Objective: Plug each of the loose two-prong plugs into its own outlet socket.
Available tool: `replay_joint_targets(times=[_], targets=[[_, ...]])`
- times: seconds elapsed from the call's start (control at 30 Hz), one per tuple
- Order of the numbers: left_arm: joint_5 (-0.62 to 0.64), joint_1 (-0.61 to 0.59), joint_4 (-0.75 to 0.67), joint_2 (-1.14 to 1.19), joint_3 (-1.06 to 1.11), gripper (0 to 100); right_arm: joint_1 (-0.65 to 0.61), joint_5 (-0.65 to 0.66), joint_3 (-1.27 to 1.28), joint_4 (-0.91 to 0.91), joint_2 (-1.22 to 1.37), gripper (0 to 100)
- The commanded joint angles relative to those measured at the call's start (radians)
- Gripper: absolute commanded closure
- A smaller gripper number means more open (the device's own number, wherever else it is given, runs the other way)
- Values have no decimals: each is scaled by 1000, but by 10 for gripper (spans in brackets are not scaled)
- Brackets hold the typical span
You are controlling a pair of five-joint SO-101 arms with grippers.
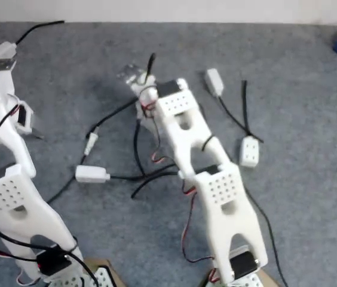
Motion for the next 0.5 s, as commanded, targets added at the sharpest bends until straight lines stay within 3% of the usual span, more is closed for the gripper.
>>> replay_joint_targets(times=[0.0,0.27,0.47], targets=[[-14,-25,-3,-13,-5,726,4,15,-13,-22,-16,550],[-15,-79,-3,-18,-5,726,76,14,-4,-22,-15,682],[-60,-88,-3,-13,-5,726,150,12,-2,-15,-15,693]])
